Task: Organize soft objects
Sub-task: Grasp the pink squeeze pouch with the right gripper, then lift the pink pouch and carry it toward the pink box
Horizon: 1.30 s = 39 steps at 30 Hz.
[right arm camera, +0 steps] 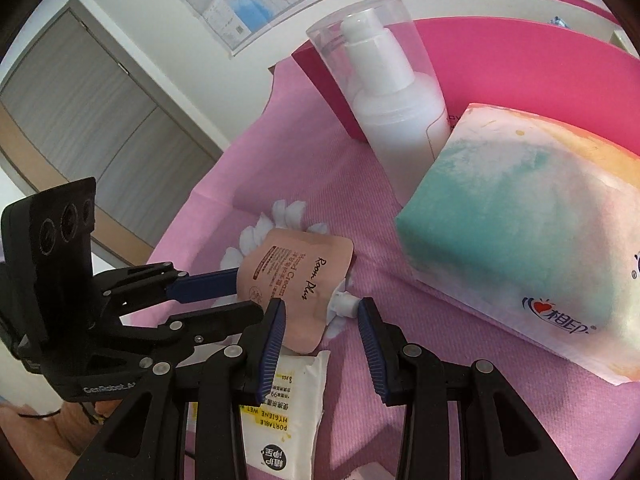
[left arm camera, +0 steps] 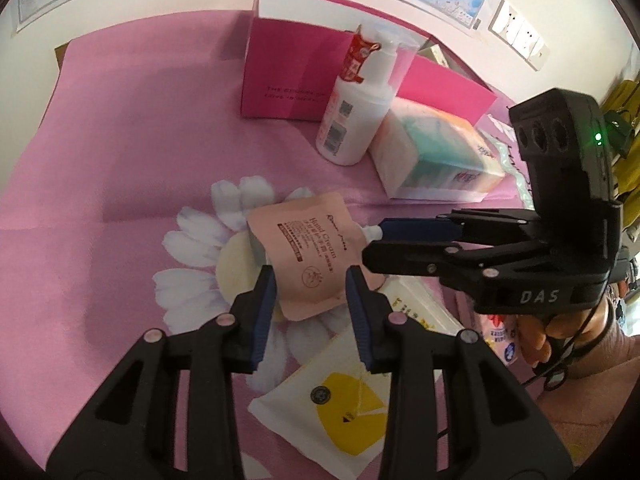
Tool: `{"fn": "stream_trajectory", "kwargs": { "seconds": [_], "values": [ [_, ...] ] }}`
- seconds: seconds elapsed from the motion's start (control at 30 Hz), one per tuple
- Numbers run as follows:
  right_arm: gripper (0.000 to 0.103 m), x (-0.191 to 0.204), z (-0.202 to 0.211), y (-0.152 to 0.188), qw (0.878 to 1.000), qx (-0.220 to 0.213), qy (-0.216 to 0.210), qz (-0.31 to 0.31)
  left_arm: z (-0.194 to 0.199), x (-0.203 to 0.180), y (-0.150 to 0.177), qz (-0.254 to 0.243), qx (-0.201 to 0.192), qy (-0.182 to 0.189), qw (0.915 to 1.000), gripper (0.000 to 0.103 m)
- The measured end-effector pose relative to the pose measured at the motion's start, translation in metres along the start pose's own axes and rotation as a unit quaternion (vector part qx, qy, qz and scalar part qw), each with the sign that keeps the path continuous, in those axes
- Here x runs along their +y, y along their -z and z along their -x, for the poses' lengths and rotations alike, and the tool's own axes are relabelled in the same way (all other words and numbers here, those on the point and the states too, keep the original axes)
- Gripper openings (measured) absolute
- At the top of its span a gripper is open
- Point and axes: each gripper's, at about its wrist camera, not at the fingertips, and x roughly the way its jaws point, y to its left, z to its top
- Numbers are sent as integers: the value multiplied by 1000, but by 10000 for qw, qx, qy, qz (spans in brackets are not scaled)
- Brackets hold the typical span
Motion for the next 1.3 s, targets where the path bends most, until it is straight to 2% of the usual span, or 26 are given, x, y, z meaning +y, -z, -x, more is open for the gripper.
{"fn": "stream_trajectory", "kwargs": {
  "seconds": [0.27, 0.73, 1.1, 1.3],
  "values": [
    [39, -2, 12, 8, 9999, -93, -31, 40, 9, -12, 2, -114, -141, 124, 9998, 38],
    [38, 2, 55, 12, 9982, -566, 40, 206, 34, -44, -5, -541, -505, 368, 9966, 38],
    [38, 5, 105, 7, 9931, -1139, 122, 271, 66, -85, -31, -1173, -1069, 613, 9854, 38],
    [37, 3, 133, -3, 9876, -1514, 276, 303, 71, -105, -62, -1470, -1338, 581, 9783, 38]
  ]
}}
